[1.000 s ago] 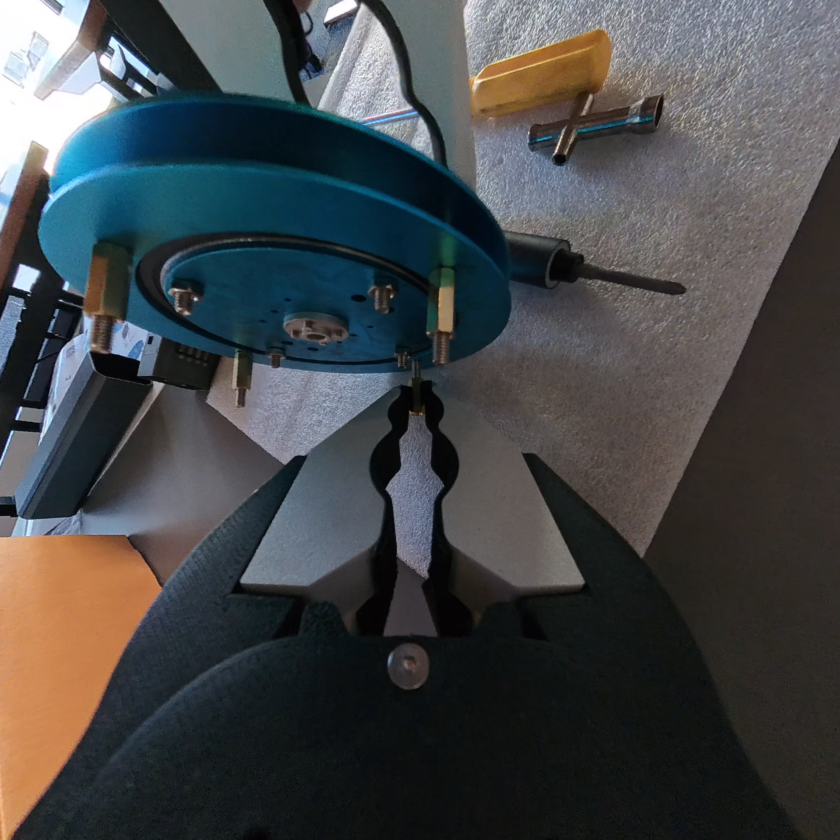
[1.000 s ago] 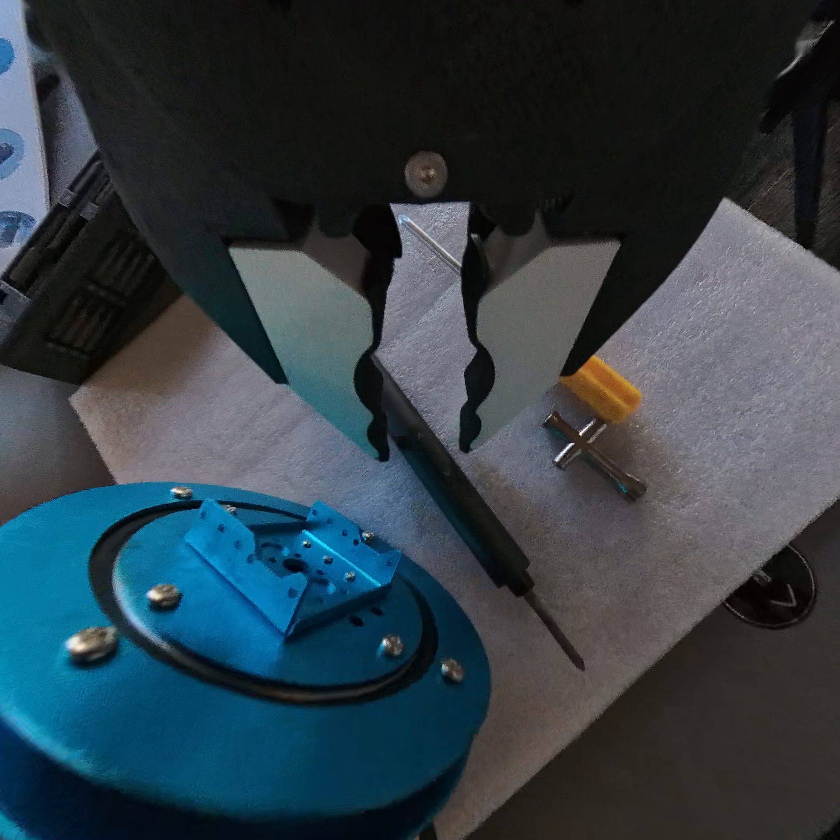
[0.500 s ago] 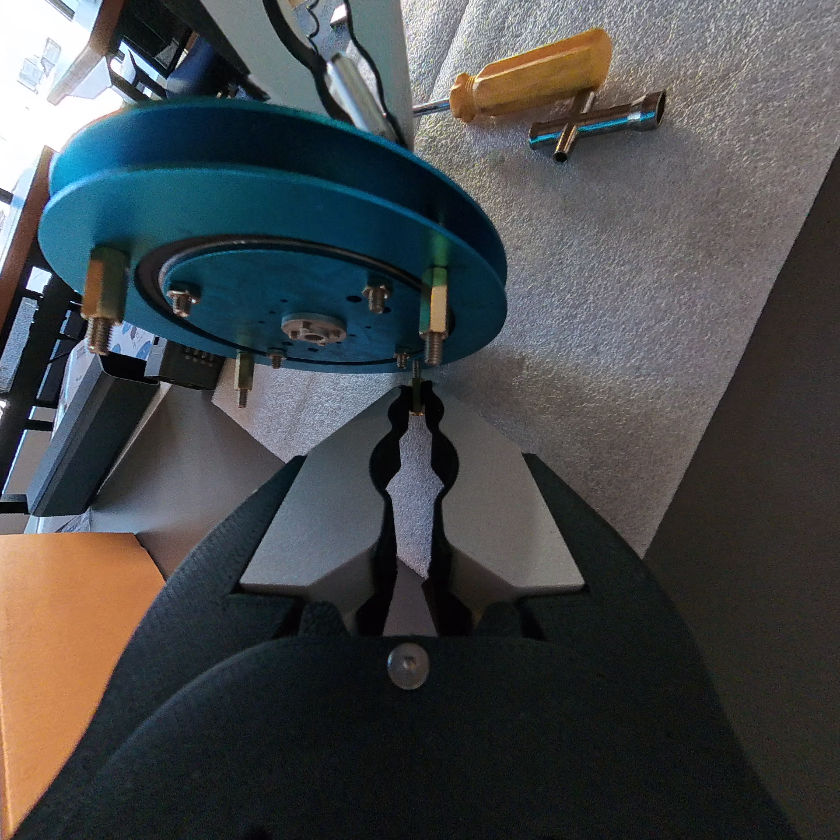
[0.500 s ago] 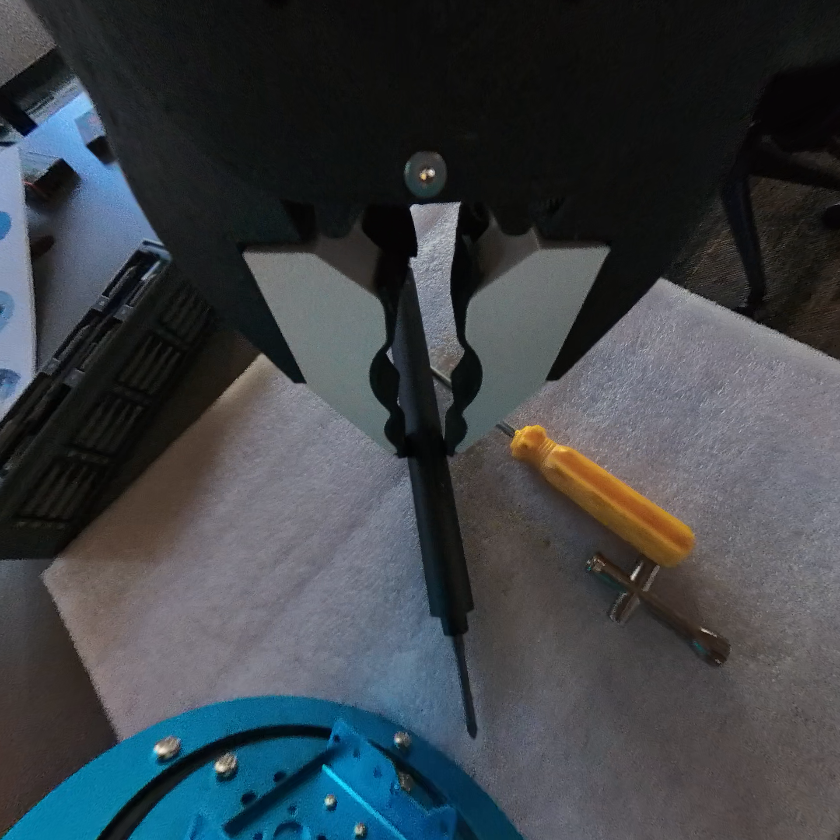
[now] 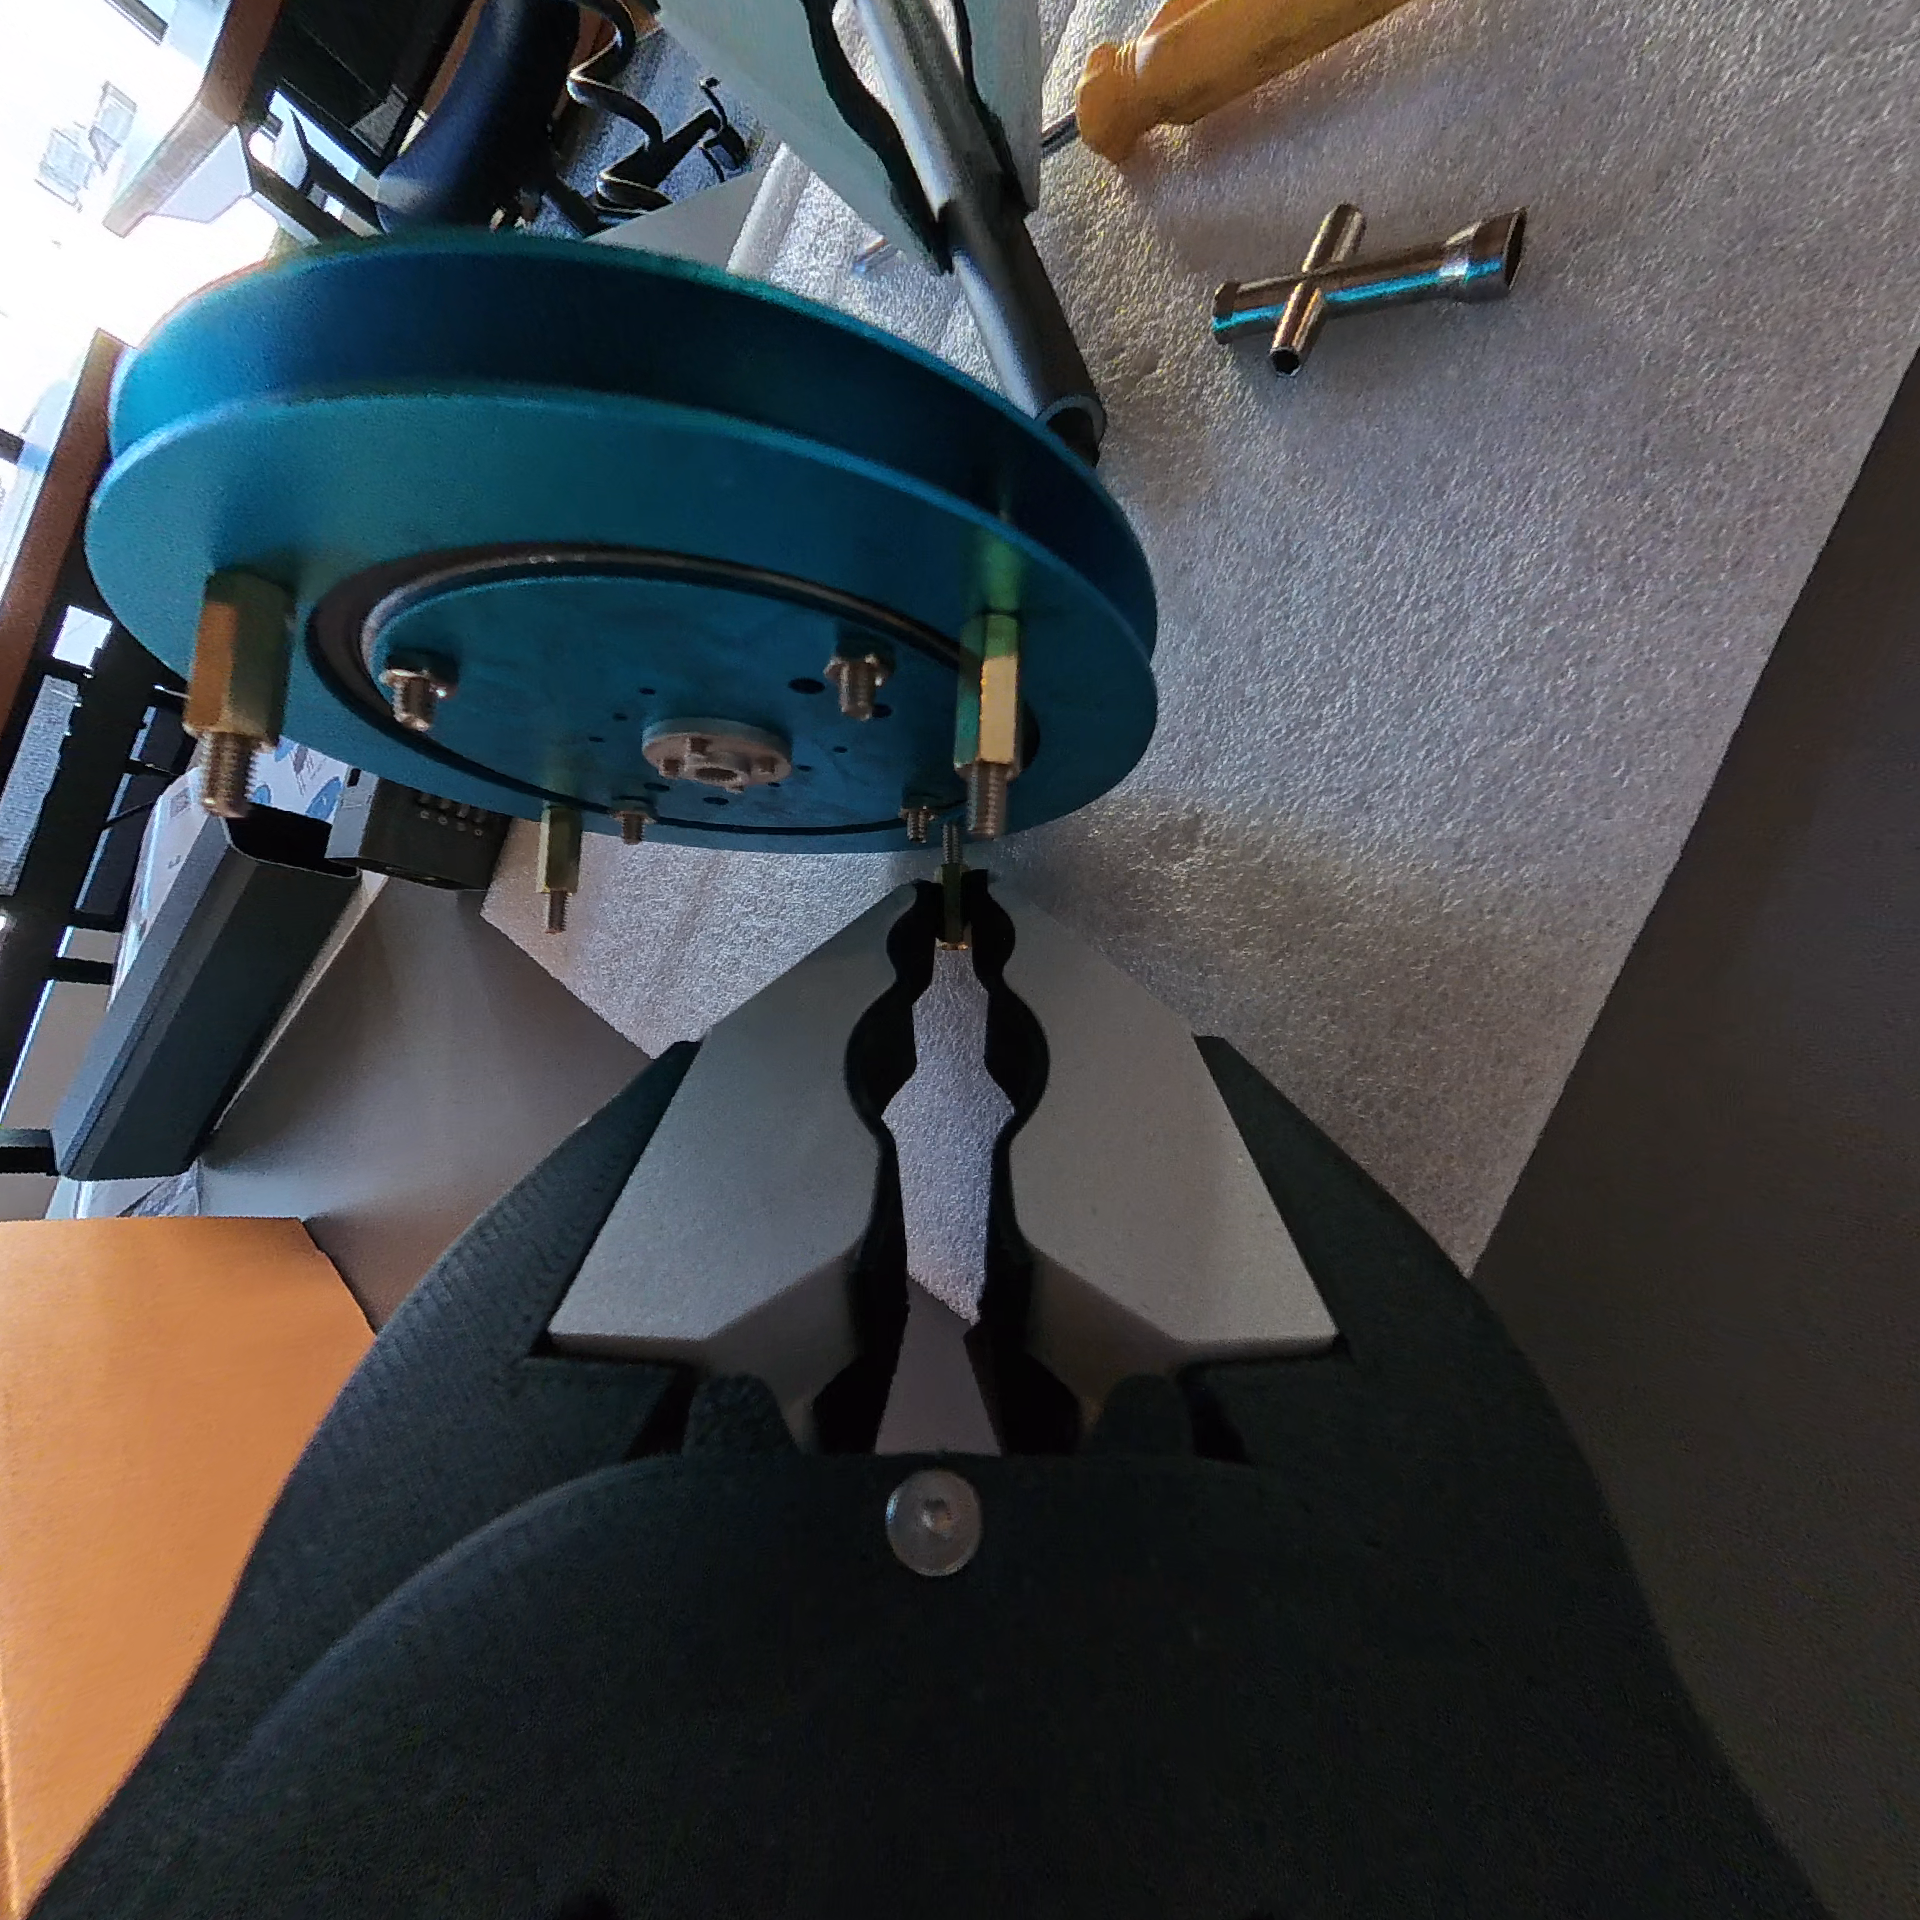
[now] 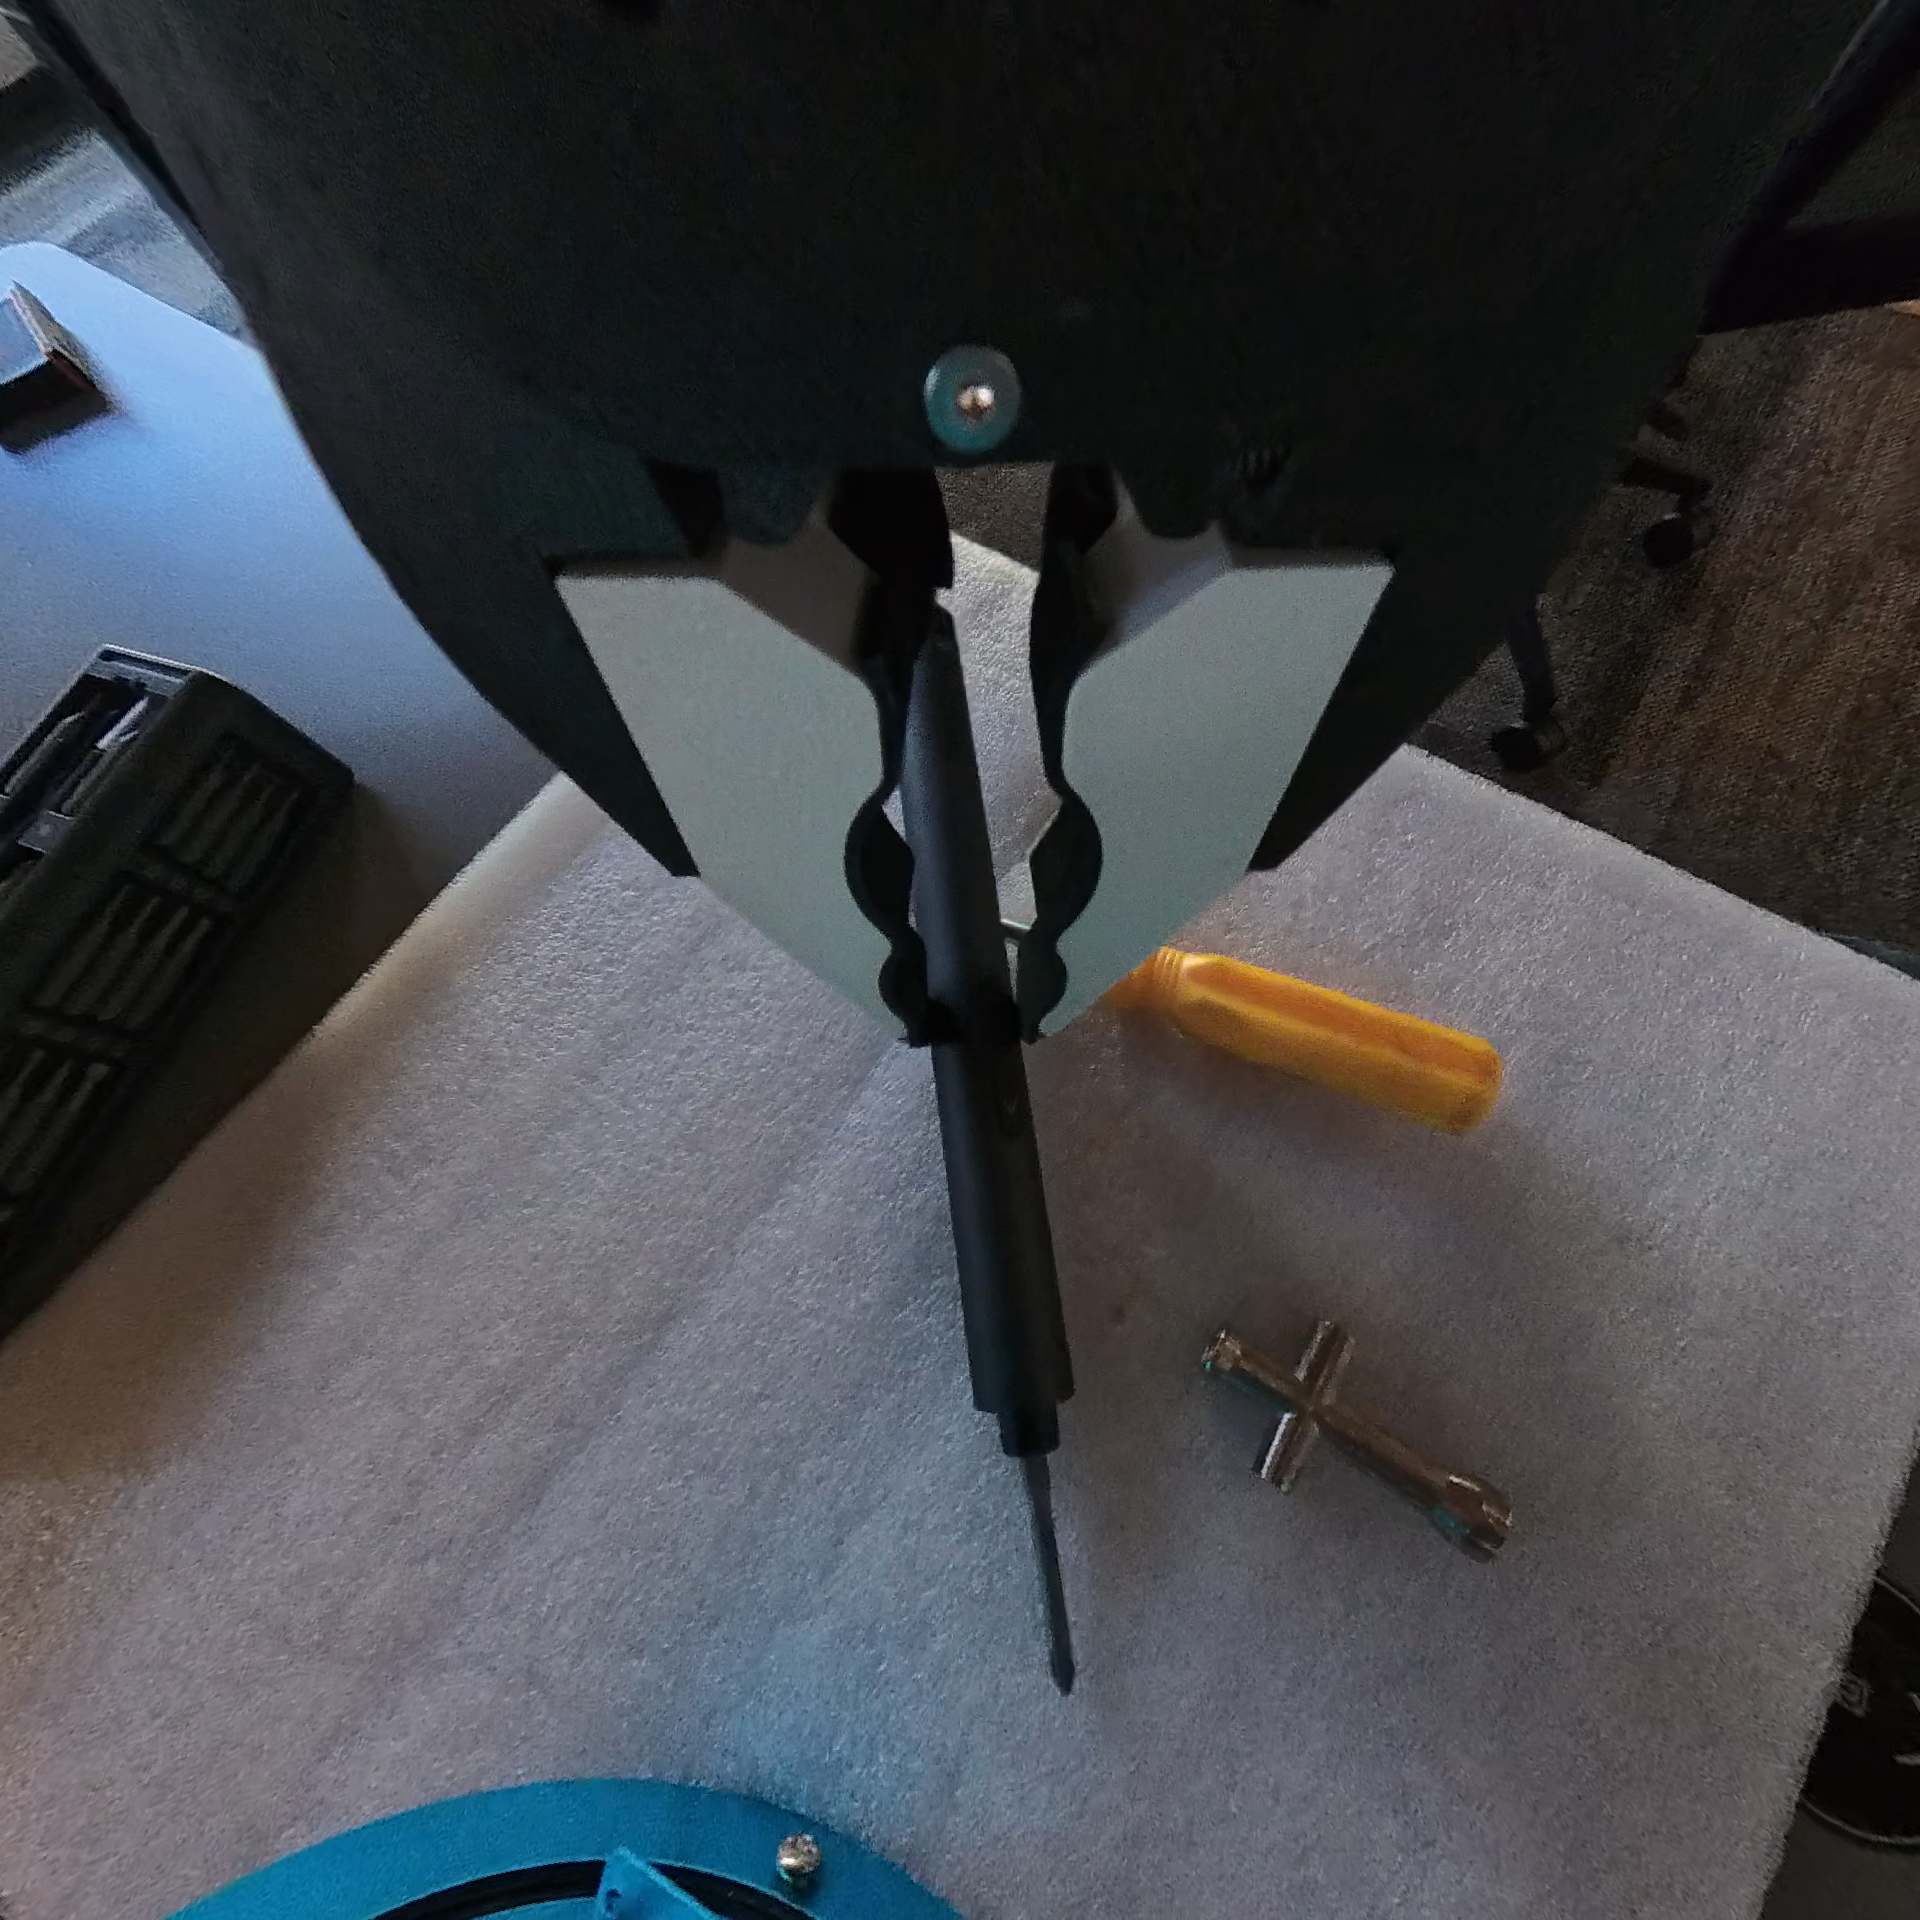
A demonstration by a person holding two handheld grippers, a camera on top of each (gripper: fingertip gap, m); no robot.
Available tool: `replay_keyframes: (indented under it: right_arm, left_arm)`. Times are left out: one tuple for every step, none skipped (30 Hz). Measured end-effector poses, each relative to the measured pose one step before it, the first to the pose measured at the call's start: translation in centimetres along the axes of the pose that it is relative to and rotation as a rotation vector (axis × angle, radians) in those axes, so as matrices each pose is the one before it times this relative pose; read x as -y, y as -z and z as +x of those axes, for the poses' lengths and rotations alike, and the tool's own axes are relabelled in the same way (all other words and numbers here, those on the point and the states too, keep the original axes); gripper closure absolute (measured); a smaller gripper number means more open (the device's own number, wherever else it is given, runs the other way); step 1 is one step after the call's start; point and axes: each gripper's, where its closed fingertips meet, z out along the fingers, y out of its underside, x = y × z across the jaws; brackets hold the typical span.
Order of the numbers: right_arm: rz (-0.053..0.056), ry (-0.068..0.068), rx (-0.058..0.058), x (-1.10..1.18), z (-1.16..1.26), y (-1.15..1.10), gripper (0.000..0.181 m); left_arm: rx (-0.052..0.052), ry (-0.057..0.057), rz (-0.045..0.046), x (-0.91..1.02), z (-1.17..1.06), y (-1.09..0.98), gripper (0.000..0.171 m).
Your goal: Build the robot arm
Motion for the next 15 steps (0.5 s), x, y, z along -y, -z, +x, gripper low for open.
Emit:
replay_keyframes:
  right_arm:
    - [0.0031, -0.0249, 0.0079, 0.019, 0.119, 0.002, 0.165]
    - [0.0036, -0.021, 0.0057, 0.089, 0.228, 0.027, 0.166]
    - [0.0027, -0.0193, 0.002, 0.202, 0.273, 0.092, 0.166]
    - [0.0015, -0.0209, 0.0072, 0.248, 0.21, 0.088, 0.166]
    - [-0.0033, -0.0227, 0.0149, 0.188, 0.126, 0.023, 0.166]
    - [-0.0077, -0.021, 0.0113, 0.139, 0.165, 0.01, 0.166]
    - [-0.0019, -0.0185, -0.0053, 0.235, 0.431, -0.018, 0.166]
    - [0.0045, -0.0143, -0.0132, 0.296, 0.406, -0.044, 0.166]
    - [0.0043, 0.0004, -0.0097, 0.295, 0.274, -0.126, 0.166]
    - [0.0052, 0.0173, -0.0125, 0.227, 0.244, -0.232, 0.166]
    - [-0.0015, 0.028, -0.0225, 0.043, 0.309, -0.348, 0.165]
    - [-0.0061, 0.0297, -0.031, -0.09, 0.364, -0.345, 0.165]
    - [0.0085, 0.0193, -0.035, 0.046, 0.327, -0.193, 0.165]
    - [0.0169, 0.0019, -0.0375, 0.058, 0.253, 0.062, 0.164]
    - [0.0148, -0.0309, -0.0444, -0.135, 0.387, 0.341, 0.161]
  left_arm:
    - [0.0002, -0.0002, -0.00008, 0.006, -0.002, -0.006, 0.166]
    - [0.0, 0.0, -0.00001, 0.0, 0.0, 0.0, 0.166]
    - [-0.0005, 0.001, 0.00018, -0.007, 0.004, 0.0, 0.167]
    - [-0.0006, 0.0012, 0.00015, 0.006, 0.003, 0.0, 0.167]
    - [-0.0006, 0.0011, 0.00021, -0.004, -0.008, 0.001, 0.167]
    - [-0.0005, 0.0011, 0.00023, 0.007, 0.001, -0.001, 0.167]
    - [0.0002, 0.0, -0.00011, -0.002, -0.002, 0.001, 0.167]
    - [0.0008, -0.0008, -0.00015, 0.004, 0.007, -0.001, 0.167]
    - [0.0004, -0.0002, 0.00006, 0.001, -0.007, 0.0, 0.167]
    - [-0.0001, 0.0001, -0.00004, -0.001, 0.002, 0.0, 0.167]
    - [-0.0001, 0.0002, 0.00017, -0.005, 0.002, 0.005, 0.167]
    - [-0.0003, 0.0004, 0.00038, 0.005, 0.007, -0.003, 0.167]
    - [-0.0002, 0.0004, 0.00009, 0.005, -0.007, 0.0, 0.167]
    - [0.0004, -0.0004, -0.00001, -0.011, 0.004, 0.006, 0.167]
    - [0.0009, -0.0014, -0.00015, 0.004, 0.001, -0.001, 0.166]
